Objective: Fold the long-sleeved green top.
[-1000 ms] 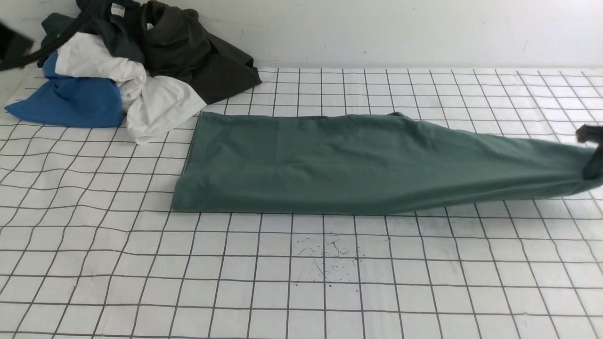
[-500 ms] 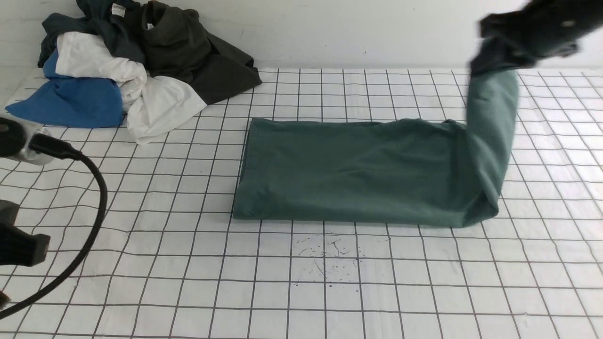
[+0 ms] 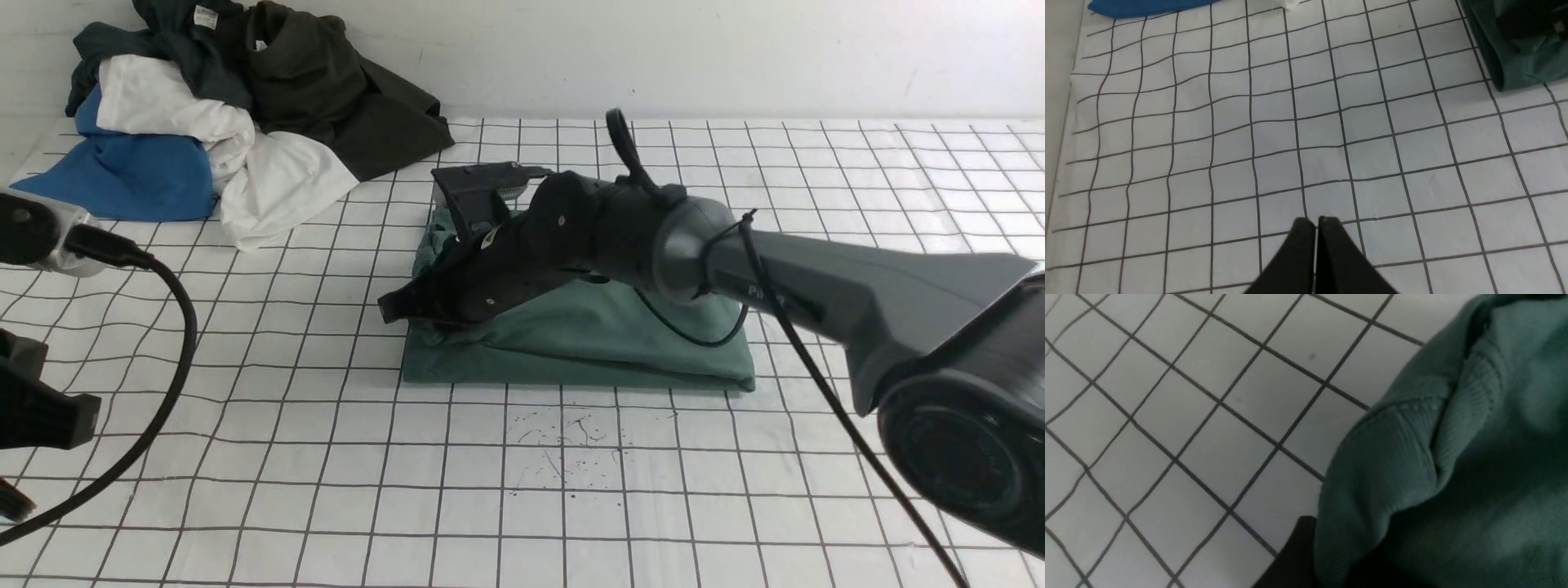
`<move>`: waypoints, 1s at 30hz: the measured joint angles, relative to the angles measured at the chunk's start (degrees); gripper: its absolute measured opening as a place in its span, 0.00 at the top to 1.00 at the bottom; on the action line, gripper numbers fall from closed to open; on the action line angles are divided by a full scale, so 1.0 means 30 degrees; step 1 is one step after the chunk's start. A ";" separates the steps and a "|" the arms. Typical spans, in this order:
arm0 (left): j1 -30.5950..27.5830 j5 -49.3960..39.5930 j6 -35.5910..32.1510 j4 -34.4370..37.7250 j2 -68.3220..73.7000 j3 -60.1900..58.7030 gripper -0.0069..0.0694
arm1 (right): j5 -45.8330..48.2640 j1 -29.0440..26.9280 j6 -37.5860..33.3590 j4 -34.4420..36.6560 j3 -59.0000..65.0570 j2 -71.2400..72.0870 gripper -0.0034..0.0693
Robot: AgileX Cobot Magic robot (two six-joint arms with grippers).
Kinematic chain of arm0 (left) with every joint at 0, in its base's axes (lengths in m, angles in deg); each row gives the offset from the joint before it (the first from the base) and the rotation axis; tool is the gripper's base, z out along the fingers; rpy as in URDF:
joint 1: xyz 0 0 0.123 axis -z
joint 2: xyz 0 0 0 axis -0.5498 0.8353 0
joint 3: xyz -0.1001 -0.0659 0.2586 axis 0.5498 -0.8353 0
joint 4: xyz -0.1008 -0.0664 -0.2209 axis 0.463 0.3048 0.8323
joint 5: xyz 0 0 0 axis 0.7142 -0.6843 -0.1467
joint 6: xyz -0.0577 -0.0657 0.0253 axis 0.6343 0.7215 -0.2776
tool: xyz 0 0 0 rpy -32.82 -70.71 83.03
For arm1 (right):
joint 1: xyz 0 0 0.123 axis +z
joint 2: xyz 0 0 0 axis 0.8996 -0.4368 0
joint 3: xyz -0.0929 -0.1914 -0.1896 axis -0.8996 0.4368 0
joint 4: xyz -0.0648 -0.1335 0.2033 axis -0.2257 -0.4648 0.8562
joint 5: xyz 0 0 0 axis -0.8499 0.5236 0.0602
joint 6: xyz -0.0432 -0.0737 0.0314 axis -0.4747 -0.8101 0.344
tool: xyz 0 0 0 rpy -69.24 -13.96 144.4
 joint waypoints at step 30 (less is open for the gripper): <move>0.0000 0.0913 -0.0948 0.0479 -0.2085 -0.0076 0.92 | 0.5606 -0.1123 -0.2246 0.0579 -0.4203 -0.1007 0.94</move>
